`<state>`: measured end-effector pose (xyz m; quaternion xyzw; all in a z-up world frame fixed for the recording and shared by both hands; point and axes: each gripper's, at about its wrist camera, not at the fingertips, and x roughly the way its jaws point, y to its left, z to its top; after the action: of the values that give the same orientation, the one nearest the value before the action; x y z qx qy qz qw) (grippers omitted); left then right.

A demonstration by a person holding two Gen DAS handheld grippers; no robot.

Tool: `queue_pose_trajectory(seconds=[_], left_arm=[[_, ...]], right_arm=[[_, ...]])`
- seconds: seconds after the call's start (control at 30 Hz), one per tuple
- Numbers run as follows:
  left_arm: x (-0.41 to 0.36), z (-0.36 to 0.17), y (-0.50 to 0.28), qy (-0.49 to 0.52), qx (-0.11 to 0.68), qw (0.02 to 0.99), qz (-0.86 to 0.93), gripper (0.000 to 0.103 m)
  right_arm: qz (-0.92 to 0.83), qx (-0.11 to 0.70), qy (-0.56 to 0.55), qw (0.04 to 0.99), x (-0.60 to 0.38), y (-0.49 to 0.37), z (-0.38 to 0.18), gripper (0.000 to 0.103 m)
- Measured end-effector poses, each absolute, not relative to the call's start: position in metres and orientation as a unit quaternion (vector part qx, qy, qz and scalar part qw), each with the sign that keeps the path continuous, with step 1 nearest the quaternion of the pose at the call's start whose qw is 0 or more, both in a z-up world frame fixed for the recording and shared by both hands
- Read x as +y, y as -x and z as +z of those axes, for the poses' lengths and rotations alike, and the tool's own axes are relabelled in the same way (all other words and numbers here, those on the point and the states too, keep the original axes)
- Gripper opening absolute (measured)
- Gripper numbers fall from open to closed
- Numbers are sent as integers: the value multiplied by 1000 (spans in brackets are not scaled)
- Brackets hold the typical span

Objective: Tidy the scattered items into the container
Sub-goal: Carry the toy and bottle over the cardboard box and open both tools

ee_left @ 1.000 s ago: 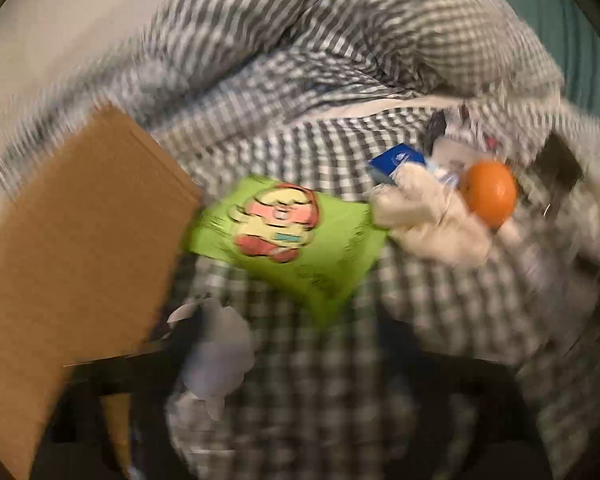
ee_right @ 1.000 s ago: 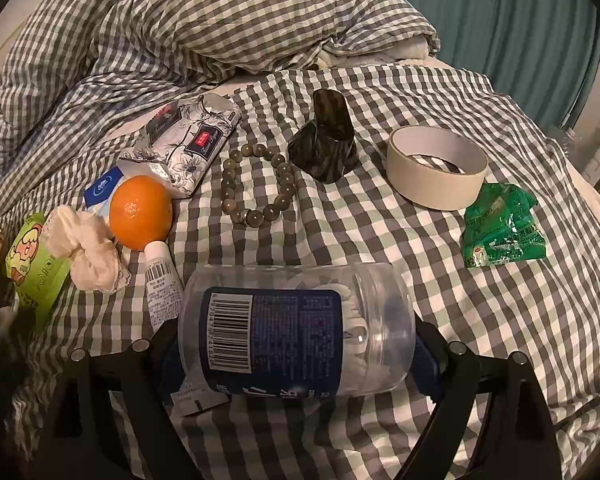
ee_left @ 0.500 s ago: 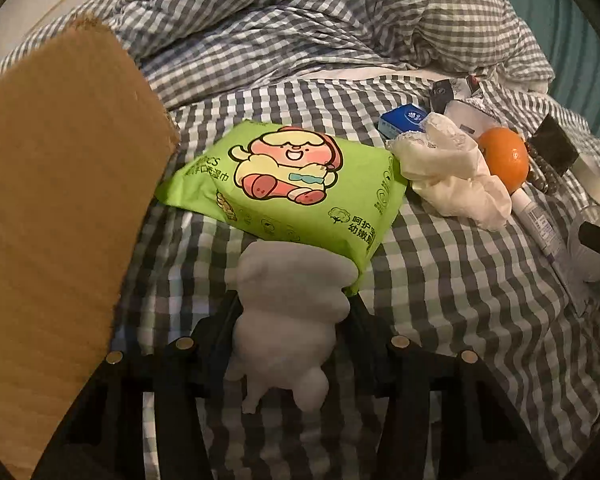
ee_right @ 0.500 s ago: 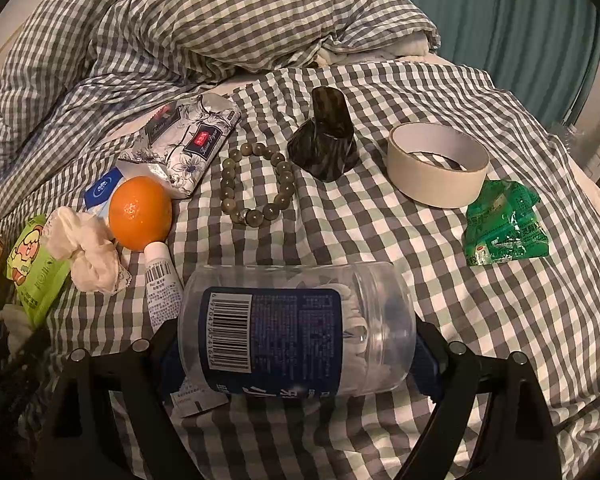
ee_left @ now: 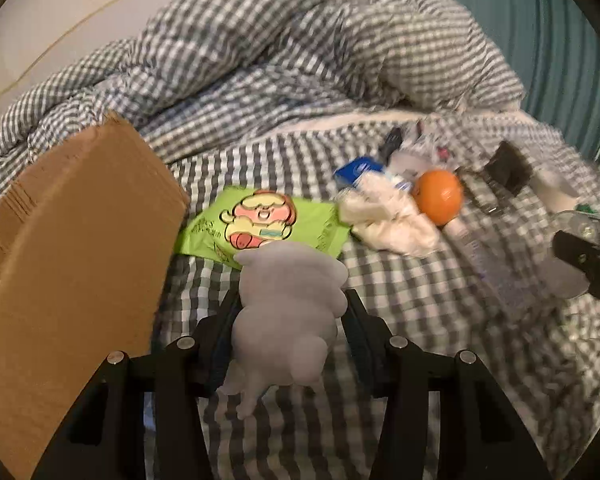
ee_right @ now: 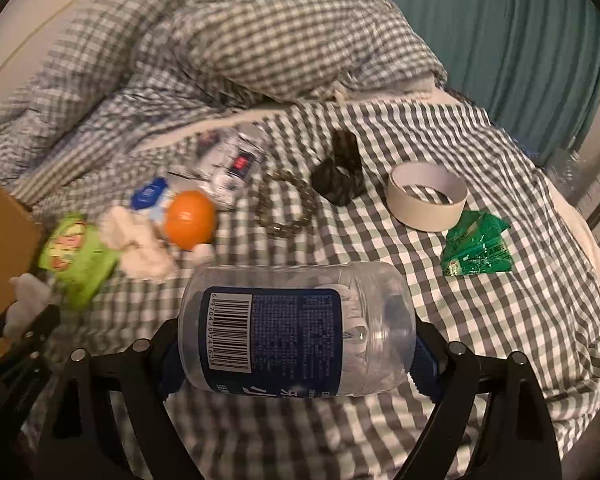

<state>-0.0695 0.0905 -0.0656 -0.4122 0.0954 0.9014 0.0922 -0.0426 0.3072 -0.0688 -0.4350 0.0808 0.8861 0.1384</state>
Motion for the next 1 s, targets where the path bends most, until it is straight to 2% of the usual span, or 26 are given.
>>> queue_pose_trajectory(seconds=[0.27,0.47,0.67,0.87,0.9,0.93,0.97,1.0], left_arm=[[66,5,57,356,79,90,927,51],[-17,44,54,342,53,31,938,51],[-118,30,59,365,5,-52,930,51],[-167,-5,68,401,-2,-96,911,52],[-169,-7,70,405,0,-99,909,54],[-169,-10,72,407,6,-102,908,60],[-169,-11,73,406,13,-108,908,77],[-168,-10,71,401,15,-113,909,88]], right_arm=[[913,63,401,46,238,27,-6,88],[925,38,378,-19,163,33,31,88],[922,7,374,-103,65,67,52,88],[911,-37,382,-152,-27,100,47,87],[908,-38,387,-153,-35,104,44,87],[907,-37,391,-153,-40,109,42,87],[907,-34,392,-153,-44,113,40,87],[908,-27,390,-152,-45,116,39,88]])
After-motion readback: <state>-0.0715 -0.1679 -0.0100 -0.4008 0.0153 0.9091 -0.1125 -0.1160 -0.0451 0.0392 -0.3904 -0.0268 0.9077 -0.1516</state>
